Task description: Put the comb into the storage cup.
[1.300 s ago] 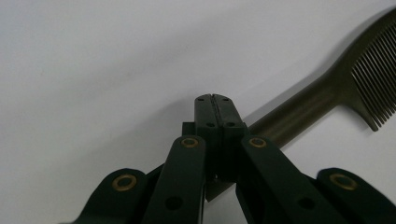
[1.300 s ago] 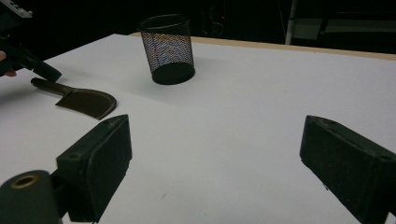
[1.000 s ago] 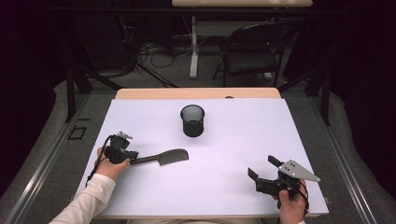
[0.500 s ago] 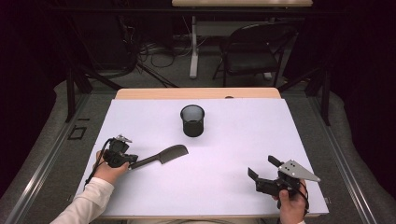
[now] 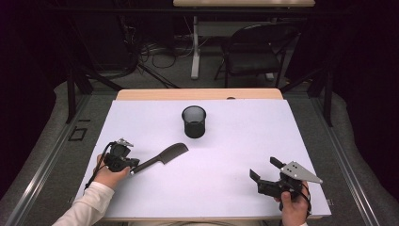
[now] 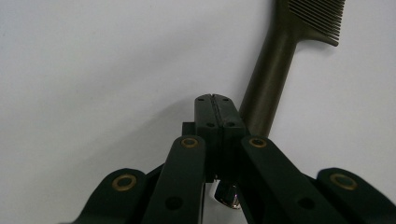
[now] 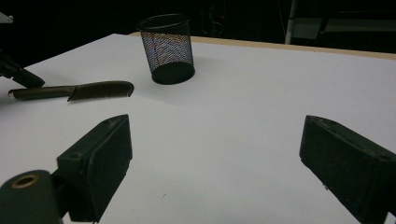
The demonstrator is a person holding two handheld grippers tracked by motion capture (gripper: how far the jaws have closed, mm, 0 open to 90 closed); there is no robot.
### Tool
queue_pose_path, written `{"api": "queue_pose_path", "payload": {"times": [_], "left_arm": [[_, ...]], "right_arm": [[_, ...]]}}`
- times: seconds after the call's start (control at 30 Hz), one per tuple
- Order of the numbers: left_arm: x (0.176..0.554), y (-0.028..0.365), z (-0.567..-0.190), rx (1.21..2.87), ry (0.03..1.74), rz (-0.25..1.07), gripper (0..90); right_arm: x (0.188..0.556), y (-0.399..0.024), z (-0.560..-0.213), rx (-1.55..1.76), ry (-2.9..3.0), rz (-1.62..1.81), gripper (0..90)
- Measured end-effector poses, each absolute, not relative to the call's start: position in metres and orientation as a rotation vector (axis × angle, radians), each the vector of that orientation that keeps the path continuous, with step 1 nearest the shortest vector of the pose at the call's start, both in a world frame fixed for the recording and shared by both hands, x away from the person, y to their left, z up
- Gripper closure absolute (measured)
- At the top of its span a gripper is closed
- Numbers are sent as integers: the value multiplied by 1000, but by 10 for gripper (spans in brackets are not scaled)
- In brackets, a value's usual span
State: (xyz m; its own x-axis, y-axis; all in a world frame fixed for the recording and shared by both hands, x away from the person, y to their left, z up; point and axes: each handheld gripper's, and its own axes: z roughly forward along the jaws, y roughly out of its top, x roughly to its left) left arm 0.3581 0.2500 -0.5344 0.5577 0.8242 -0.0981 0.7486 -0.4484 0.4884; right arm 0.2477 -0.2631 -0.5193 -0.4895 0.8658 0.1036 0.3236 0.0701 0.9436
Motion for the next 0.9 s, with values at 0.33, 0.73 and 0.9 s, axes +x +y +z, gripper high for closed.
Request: {"api": "queue_pose_path", "payload": {"times": [0.33,0.73,0.9], "left_arm": [[358,251,-530,2307,1259,217,897],[358,254,-519,2278,1246,230,704],[358,254,-517,2269,1229,240,596]], "right_arm": [[248,-264,-520,1170,1851,1424,91],[248,-263,-520,1172,1855,1422,91],[248,-263,-520,1174,1857,1419,91]]}}
